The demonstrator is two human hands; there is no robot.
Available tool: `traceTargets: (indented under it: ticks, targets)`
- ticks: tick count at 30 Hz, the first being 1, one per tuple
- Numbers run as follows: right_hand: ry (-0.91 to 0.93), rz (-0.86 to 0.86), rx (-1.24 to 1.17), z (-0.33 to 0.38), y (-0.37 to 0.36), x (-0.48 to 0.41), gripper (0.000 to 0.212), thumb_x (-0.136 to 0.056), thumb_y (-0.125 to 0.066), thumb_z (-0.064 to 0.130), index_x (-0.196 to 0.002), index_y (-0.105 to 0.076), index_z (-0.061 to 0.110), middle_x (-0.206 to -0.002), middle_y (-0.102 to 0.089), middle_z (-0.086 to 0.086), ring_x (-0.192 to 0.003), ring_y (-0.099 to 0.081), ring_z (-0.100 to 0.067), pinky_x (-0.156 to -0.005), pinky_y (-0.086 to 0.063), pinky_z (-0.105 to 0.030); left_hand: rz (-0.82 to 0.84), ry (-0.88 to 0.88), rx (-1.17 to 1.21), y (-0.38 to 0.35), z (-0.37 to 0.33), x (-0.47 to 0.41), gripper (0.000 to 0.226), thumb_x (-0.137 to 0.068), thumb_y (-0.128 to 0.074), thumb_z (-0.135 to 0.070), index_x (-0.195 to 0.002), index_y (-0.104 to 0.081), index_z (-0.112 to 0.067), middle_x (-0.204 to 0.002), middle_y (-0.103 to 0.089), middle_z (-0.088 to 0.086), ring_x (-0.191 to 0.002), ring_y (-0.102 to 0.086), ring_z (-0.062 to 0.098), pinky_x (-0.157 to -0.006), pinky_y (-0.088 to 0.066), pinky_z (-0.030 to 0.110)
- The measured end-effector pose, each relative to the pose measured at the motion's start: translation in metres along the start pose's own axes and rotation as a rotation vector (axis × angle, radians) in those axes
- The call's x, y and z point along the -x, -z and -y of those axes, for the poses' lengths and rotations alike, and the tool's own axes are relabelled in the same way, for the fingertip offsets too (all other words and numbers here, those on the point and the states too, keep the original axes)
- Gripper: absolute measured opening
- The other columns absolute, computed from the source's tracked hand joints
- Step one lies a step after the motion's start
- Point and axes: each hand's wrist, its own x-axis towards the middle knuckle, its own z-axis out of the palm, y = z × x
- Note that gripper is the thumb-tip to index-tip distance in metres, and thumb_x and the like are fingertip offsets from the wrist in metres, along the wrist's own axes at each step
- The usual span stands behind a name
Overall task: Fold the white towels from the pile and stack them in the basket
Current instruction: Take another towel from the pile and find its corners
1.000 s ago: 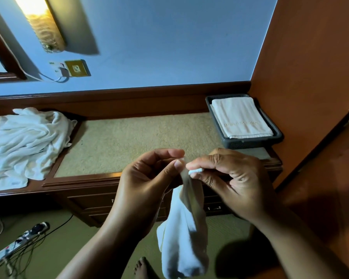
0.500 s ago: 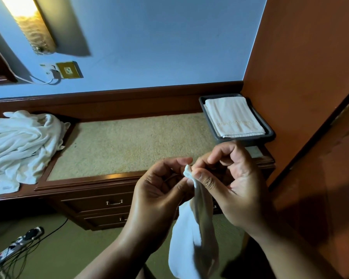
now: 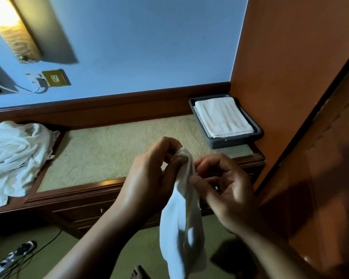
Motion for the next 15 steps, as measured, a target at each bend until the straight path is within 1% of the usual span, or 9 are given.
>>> traceTargets:
  ticks: [2, 3, 5, 7, 8, 11, 12, 13, 15]
  targets:
    - [0.009, -0.042, 0.103, -0.004, -0.004, 0.002, 0.012, -0.084, -0.075, 0.021, -0.090, -0.064, 0.021, -0.091, -0.070, -0.001, -0.081, -0.071, -0.018, -0.071, -0.057, -0.031, 0.006, -0.031, -0.040, 0.002, 0.000, -0.004, 0.003, -0.099, -0.060, -0.019, -0.100, -0.058, -0.022, -0.083, -0.065, -0.015, -0.080, -0.066, 0.004, -0.068, -0.052, 0.026]
    - [0.019, -0.057, 0.143, -0.006, -0.005, 0.003, 0.013, -0.085, -0.074, 0.015, -0.090, -0.065, 0.022, -0.090, -0.070, 0.000, -0.083, -0.071, -0.018, -0.072, -0.058, -0.032, 0.008, -0.035, -0.044, 0.004, 0.000, -0.006, 0.003, -0.099, -0.060, -0.020, -0.100, -0.058, -0.021, -0.081, -0.064, -0.014, -0.076, -0.065, 0.006, -0.063, -0.052, 0.026]
    - [0.055, -0.056, 0.213, -0.008, -0.007, 0.002, 0.020, -0.087, -0.071, 0.001, -0.091, -0.066, 0.020, -0.090, -0.069, 0.001, -0.086, -0.071, -0.020, -0.074, -0.059, -0.035, 0.010, -0.042, -0.052, 0.006, -0.001, -0.009, 0.003, -0.099, -0.059, -0.021, -0.100, -0.056, -0.022, -0.075, -0.063, -0.013, -0.069, -0.064, 0.005, -0.054, -0.047, 0.019]
    - [0.053, -0.058, 0.230, -0.008, -0.010, 0.000, 0.022, -0.089, -0.068, -0.003, -0.092, -0.067, 0.019, -0.089, -0.070, 0.001, -0.086, -0.071, -0.018, -0.071, -0.058, -0.029, -0.006, -0.046, -0.055, 0.008, -0.002, -0.010, 0.003, -0.100, -0.057, -0.019, -0.100, -0.056, -0.022, -0.074, -0.063, -0.012, -0.069, -0.063, 0.003, -0.054, -0.043, 0.013]
    - [0.033, -0.068, 0.219, -0.008, -0.012, -0.001, 0.021, -0.090, -0.069, 0.000, -0.092, -0.068, 0.020, -0.089, -0.070, 0.002, -0.084, -0.072, -0.016, -0.069, -0.057, -0.025, -0.019, -0.049, -0.041, 0.009, -0.001, -0.011, 0.003, -0.101, -0.056, -0.019, -0.099, -0.055, -0.022, -0.076, -0.063, -0.011, -0.070, -0.063, 0.004, -0.056, -0.043, 0.015]
    - [-0.009, -0.056, 0.183, -0.008, -0.019, -0.005, 0.004, -0.092, -0.067, 0.019, -0.093, -0.068, 0.022, -0.084, -0.071, 0.005, -0.076, -0.071, -0.010, -0.063, -0.052, -0.018, -0.036, -0.048, -0.001, 0.015, 0.000, -0.016, 0.004, -0.102, -0.055, -0.023, -0.099, -0.057, -0.021, -0.079, -0.063, -0.007, -0.071, -0.063, 0.010, -0.059, -0.049, 0.031]
    - [-0.014, -0.033, 0.167, -0.010, -0.021, -0.005, 0.006, -0.092, -0.064, 0.026, -0.094, -0.068, 0.022, -0.082, -0.071, 0.004, -0.073, -0.070, -0.010, -0.062, -0.052, -0.018, -0.043, -0.048, -0.008, 0.017, 0.001, -0.018, 0.005, -0.102, -0.056, -0.023, -0.098, -0.057, -0.021, -0.079, -0.063, -0.006, -0.071, -0.063, 0.010, -0.059, -0.049, 0.034]
    - [-0.020, 0.003, 0.161, -0.012, -0.023, -0.006, 0.015, -0.092, -0.062, 0.034, -0.094, -0.068, 0.021, -0.081, -0.071, 0.003, -0.072, -0.069, -0.010, -0.062, -0.052, -0.020, -0.051, -0.056, -0.022, 0.019, 0.001, -0.020, 0.005, -0.101, -0.057, -0.024, -0.097, -0.057, -0.021, -0.078, -0.063, -0.006, -0.070, -0.063, 0.010, -0.058, -0.049, 0.035]
    - [-0.055, 0.105, 0.203, -0.023, -0.027, -0.006, 0.029, -0.090, -0.060, 0.047, -0.096, -0.069, 0.020, -0.084, -0.071, 0.001, -0.076, -0.069, -0.014, -0.066, -0.055, -0.031, -0.066, -0.075, -0.071, 0.024, 0.003, -0.023, 0.006, -0.099, -0.059, -0.024, -0.095, -0.058, -0.020, -0.078, -0.064, -0.007, -0.072, -0.063, 0.009, -0.058, -0.048, 0.033]
